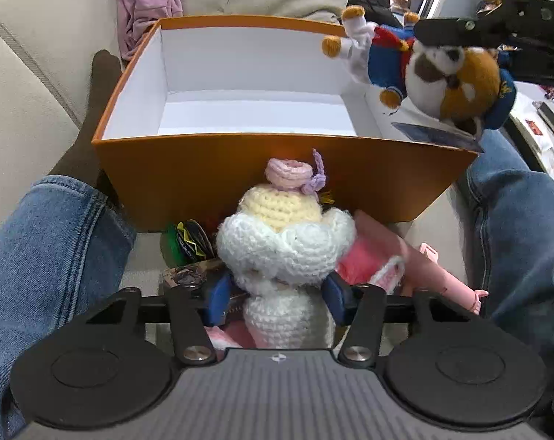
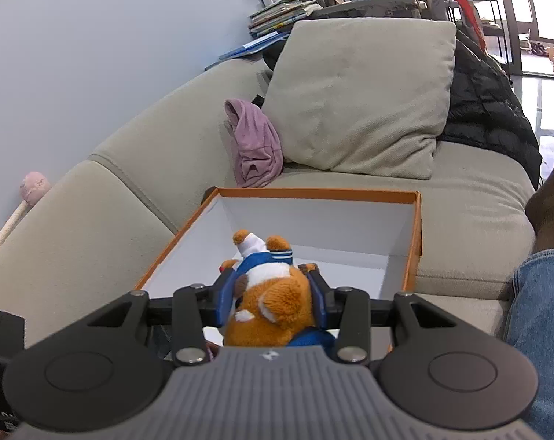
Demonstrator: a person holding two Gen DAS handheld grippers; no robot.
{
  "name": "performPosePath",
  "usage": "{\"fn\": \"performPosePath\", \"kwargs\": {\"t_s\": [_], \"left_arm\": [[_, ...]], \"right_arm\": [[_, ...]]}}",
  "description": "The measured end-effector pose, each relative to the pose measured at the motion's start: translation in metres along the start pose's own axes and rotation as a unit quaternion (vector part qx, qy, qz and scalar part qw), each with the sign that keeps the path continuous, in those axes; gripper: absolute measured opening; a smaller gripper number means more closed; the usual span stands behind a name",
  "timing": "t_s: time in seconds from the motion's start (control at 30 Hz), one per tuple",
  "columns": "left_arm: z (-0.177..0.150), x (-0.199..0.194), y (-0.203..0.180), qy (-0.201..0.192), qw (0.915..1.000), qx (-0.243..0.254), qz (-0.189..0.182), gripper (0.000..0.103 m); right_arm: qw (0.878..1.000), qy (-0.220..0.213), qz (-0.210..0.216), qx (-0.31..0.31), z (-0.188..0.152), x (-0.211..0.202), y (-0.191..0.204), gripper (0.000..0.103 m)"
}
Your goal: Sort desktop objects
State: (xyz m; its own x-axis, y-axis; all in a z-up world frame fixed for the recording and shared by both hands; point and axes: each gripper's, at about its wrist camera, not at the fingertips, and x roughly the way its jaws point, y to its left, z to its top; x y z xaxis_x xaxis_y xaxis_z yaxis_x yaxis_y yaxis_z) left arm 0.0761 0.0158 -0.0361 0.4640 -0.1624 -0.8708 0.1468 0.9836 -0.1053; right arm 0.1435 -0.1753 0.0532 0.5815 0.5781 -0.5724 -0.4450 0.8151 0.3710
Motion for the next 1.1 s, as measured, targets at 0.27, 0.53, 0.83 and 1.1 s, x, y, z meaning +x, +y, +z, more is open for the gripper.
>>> {"fn": "performPosePath", "kwargs": {"t_s": [0.27,0.53,0.83,1.1], "left_arm": [[-0.002,-0.028,0.019,-0.012,0.9988,-0.036,-0.029,0.0],[-0.004,-0.031,-0.001,-0.045,0.9986,0.028,-0.008,0.074],[0.006,0.007,-0.02,-0.043,0.9961,0.058,-0.049,0.08],[0.005,-0.013,-0.013,-0.055,0.9968,0.012,-0.057,0.062]], "right_arm": [[1.0,0.011,0.008,-0.003,0.0,0.009,0.007,0.044],[1.0,0.015,0.01,-0.002,-0.001,0.009,0.007,0.044],[1.0,0.02,0.002,0.002,-0.003,0.007,0.0,0.045],[1.0,0.021,0.008,0.007,-0.003,0.01,-0.007,0.045]]}}
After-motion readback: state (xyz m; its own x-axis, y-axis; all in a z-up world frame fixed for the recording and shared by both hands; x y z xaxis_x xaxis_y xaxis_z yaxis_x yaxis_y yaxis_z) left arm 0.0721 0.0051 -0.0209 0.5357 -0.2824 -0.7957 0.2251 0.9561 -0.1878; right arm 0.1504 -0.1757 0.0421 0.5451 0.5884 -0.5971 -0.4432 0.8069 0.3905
